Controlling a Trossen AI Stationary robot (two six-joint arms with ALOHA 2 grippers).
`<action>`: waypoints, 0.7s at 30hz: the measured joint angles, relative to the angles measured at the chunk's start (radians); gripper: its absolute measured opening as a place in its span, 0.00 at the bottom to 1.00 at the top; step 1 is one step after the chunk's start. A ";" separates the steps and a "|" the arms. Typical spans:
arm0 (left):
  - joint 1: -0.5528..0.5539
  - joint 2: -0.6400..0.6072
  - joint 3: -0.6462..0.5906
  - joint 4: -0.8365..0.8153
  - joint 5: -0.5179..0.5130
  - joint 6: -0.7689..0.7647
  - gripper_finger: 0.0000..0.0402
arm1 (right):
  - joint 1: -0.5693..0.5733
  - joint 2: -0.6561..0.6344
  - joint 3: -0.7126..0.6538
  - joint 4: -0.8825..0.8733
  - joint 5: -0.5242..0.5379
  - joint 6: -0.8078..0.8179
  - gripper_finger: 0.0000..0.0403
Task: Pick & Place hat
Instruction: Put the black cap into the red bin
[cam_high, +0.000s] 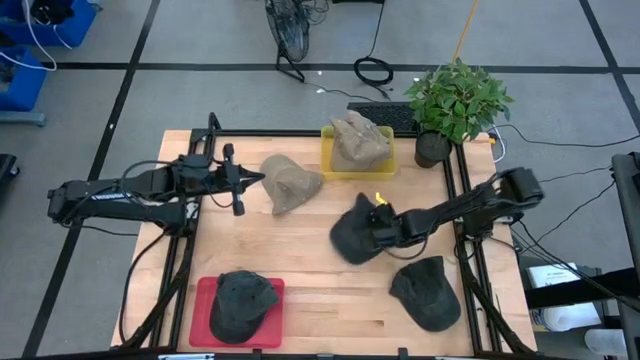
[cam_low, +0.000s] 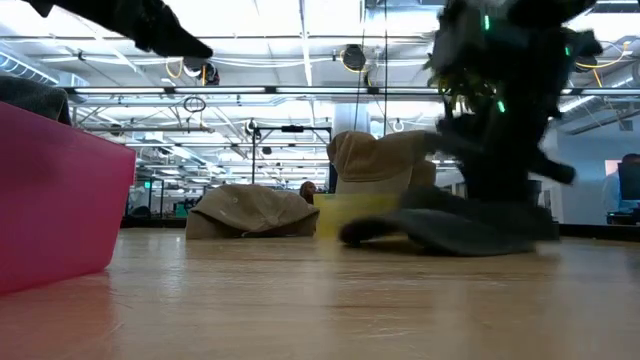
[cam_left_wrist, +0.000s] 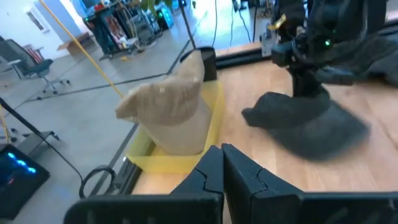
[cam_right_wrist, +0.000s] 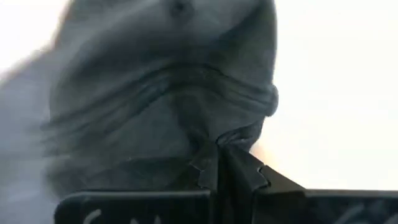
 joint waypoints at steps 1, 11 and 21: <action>-0.001 0.000 0.011 -0.003 0.006 0.000 0.01 | 0.000 -0.041 0.005 0.009 0.045 -0.016 0.01; -0.036 0.000 0.071 -0.020 -0.054 -0.124 0.02 | -0.056 -0.318 0.010 0.149 0.180 -0.455 0.01; -0.134 0.001 0.071 -0.026 -0.151 -0.261 0.01 | -0.127 -0.304 0.115 0.329 0.032 -0.929 0.00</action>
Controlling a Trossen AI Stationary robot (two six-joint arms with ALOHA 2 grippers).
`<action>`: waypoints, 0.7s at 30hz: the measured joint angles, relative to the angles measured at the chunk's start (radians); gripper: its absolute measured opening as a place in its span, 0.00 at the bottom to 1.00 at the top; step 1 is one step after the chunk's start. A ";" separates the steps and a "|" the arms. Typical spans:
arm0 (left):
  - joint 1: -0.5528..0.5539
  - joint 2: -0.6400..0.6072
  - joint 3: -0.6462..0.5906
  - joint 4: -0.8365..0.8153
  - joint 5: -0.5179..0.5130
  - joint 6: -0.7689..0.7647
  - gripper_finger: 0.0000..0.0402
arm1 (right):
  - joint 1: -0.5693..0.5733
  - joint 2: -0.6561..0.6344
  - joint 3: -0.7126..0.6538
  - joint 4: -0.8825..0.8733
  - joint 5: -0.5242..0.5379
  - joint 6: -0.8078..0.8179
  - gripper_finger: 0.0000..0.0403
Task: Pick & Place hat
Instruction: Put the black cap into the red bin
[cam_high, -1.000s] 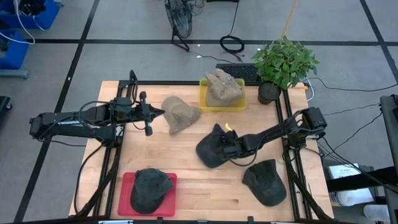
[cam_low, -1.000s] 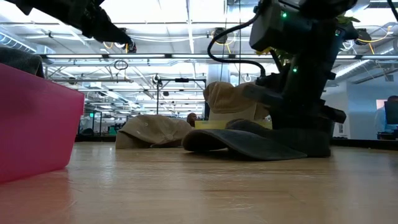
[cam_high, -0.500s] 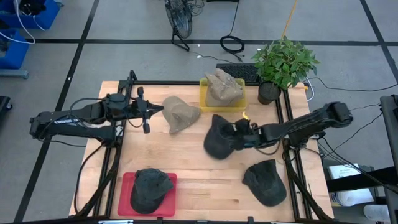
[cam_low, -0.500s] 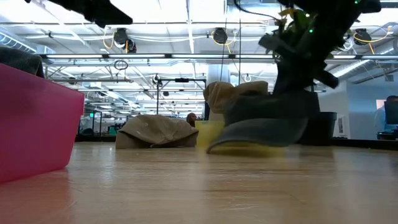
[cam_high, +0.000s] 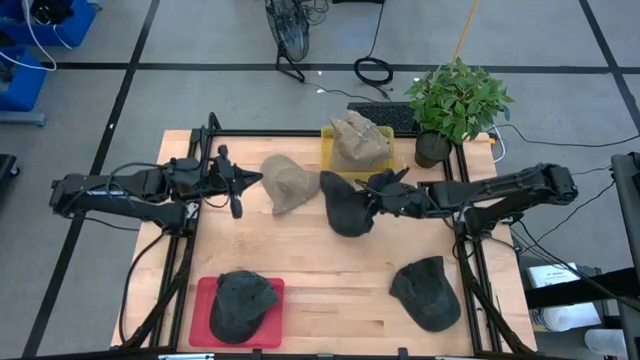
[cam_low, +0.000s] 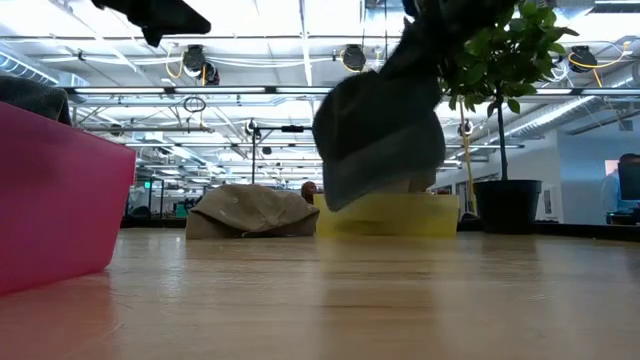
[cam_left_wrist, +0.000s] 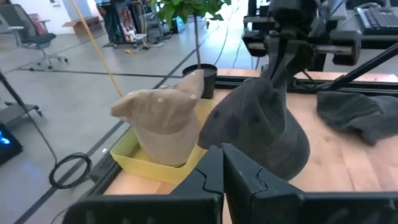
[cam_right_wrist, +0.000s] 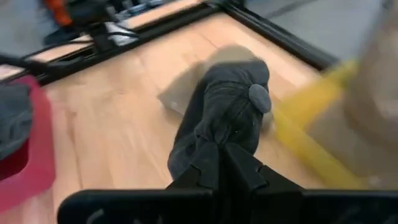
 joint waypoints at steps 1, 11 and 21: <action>-0.011 0.000 0.000 0.000 -0.002 -0.003 0.01 | 0.000 0.010 0.022 0.000 -0.018 -0.039 0.00; -0.106 -0.001 0.000 -0.038 -0.027 -0.101 0.01 | 0.024 0.181 0.225 0.057 -0.143 -0.203 0.00; -0.223 -0.053 0.000 -0.131 -0.023 -0.166 0.00 | 0.164 0.388 0.443 0.143 -0.136 -0.193 0.00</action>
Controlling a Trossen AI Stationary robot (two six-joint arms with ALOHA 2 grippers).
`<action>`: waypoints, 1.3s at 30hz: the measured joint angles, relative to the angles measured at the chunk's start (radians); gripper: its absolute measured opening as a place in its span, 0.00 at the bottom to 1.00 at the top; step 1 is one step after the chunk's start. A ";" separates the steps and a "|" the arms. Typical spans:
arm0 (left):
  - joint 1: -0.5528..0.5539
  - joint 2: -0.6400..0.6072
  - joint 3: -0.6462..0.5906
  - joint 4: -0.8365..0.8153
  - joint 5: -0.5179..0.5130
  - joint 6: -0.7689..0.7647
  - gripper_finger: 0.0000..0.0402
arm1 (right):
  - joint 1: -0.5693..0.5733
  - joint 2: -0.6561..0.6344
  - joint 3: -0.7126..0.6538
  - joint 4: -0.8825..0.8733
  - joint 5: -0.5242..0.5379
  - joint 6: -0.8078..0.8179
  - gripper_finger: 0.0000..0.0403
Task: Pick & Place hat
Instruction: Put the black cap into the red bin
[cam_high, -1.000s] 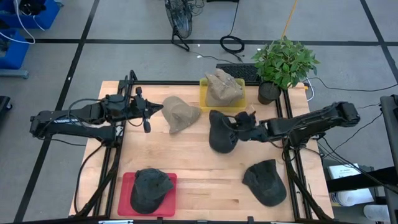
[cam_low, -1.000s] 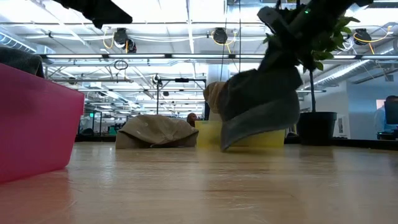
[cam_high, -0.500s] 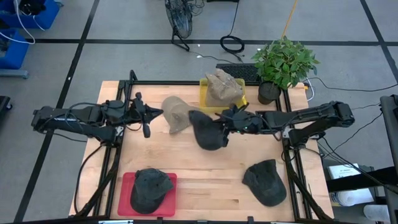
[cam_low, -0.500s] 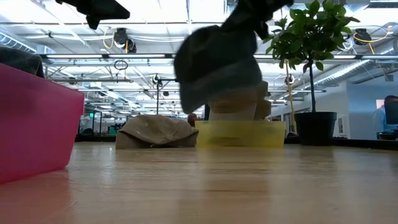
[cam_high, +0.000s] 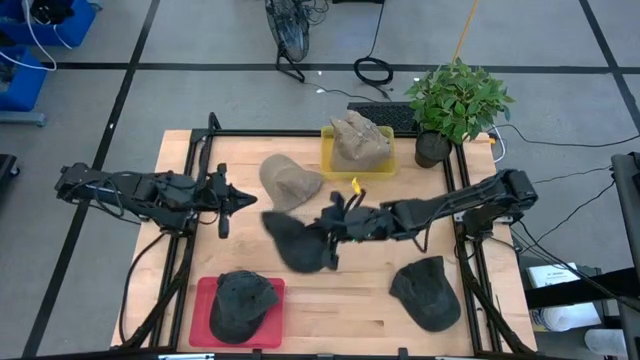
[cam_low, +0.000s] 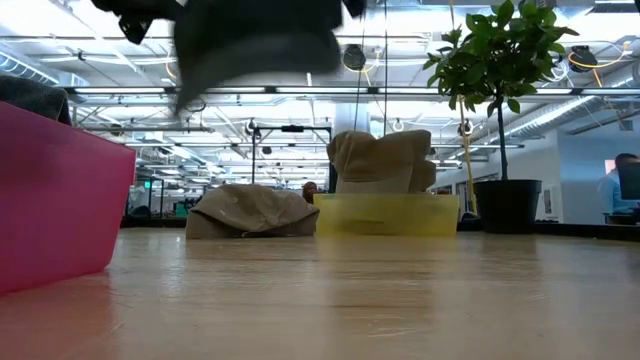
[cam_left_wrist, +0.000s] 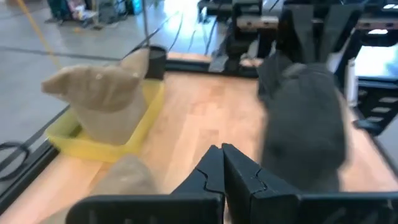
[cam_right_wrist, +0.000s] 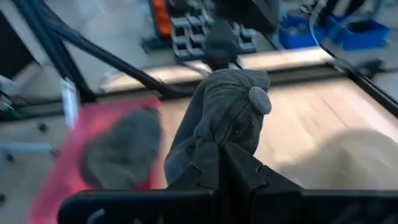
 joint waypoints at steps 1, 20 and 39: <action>-0.012 -0.012 0.000 0.002 0.000 0.002 0.00 | 0.014 0.019 0.022 0.025 0.002 0.005 0.00; -0.067 -0.087 0.000 -0.017 0.003 0.033 0.00 | 0.150 0.421 0.361 0.255 0.103 0.096 0.00; -0.067 -0.087 0.000 -0.016 0.002 0.009 0.00 | 0.158 0.649 0.485 0.326 -0.009 0.051 0.00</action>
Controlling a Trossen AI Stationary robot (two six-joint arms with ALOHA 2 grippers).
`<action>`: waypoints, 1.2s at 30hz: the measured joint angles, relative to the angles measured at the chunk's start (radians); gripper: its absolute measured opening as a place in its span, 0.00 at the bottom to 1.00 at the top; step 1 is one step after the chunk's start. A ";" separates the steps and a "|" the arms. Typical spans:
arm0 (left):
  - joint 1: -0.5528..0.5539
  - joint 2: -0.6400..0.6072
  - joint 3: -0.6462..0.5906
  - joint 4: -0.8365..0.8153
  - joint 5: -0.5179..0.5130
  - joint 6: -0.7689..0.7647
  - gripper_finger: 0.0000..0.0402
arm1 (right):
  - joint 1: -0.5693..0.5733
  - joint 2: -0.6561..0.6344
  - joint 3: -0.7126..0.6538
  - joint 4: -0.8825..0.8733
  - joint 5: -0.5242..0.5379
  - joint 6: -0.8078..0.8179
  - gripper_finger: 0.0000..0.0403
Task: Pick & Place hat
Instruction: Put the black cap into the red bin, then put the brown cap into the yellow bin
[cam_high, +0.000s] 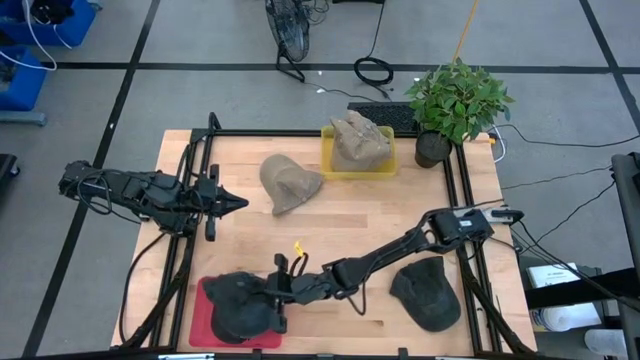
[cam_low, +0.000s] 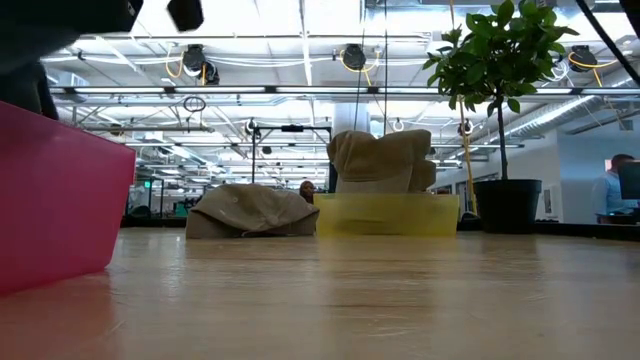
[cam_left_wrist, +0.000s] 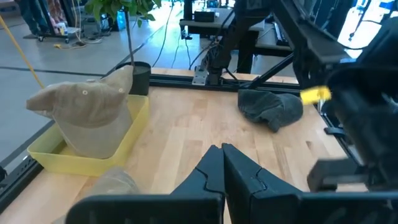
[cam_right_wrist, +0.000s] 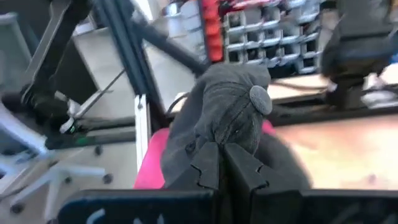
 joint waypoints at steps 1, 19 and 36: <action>0.000 0.000 0.000 0.000 0.000 0.000 0.00 | 0.000 0.013 0.000 0.005 -0.008 0.015 0.00; 0.000 0.000 0.000 -0.003 0.043 -0.008 0.01 | 0.001 0.045 -0.001 -0.144 -0.025 0.231 0.15; -0.001 0.002 0.000 -0.062 0.046 -0.027 0.02 | -0.054 -0.184 -0.004 -0.425 -0.124 0.069 0.54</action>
